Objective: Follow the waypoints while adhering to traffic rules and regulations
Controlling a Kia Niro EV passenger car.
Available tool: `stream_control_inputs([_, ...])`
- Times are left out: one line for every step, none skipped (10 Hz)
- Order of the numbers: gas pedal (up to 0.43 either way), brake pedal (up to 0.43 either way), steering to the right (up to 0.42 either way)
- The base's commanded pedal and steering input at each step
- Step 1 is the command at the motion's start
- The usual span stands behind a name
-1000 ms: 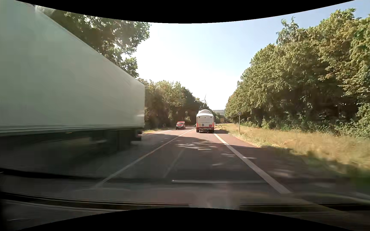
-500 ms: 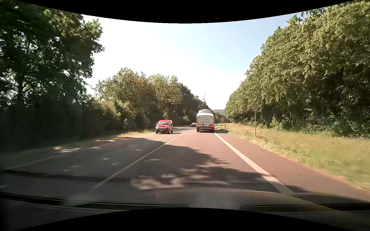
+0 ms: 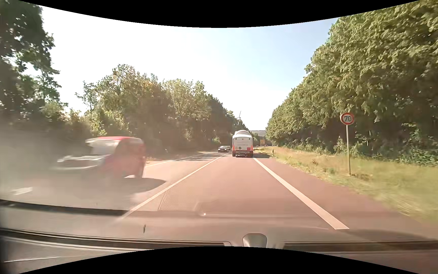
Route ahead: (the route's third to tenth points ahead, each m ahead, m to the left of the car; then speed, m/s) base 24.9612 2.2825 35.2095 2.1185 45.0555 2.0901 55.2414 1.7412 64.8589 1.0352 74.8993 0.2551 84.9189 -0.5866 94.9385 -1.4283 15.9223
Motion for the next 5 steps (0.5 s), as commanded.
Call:
stream_control_inputs([0.008,0.006,0.009])
stream_control_inputs([0.008,0.006,0.009])
stream_control_inputs([0.008,0.006,0.009])
stream_control_inputs([0.008,0.006,0.009])
stream_control_inputs([0.008,0.006,0.009])
